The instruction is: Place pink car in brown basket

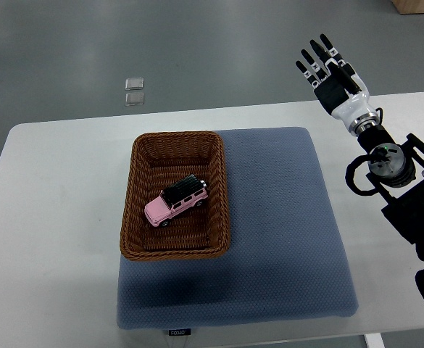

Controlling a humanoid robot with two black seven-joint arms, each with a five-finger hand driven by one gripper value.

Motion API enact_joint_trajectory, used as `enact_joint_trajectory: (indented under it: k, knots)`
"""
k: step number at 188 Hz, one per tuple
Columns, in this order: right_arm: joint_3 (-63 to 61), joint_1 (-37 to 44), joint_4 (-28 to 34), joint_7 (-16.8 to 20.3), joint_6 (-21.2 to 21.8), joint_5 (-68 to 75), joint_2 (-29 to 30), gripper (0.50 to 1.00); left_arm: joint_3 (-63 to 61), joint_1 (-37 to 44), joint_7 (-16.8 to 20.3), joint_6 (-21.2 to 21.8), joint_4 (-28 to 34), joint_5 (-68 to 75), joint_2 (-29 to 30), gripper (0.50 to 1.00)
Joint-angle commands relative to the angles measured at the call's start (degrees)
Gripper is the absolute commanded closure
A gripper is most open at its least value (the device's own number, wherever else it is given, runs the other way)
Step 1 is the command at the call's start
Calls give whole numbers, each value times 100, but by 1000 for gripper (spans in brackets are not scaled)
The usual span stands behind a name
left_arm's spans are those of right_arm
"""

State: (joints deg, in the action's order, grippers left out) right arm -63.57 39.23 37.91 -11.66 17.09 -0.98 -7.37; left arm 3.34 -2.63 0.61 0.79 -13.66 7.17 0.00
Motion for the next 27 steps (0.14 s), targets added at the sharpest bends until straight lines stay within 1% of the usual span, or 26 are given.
enact_joint_trajectory:
  k: [1, 27]
  knots:
    - [20, -82, -319, -12, 22, 169, 210, 593, 0, 0, 1, 0, 4, -5, 0, 500]
    - [37, -82, -363, -82, 110, 160, 262, 593, -17, 0, 1, 0, 4, -5, 0, 500]
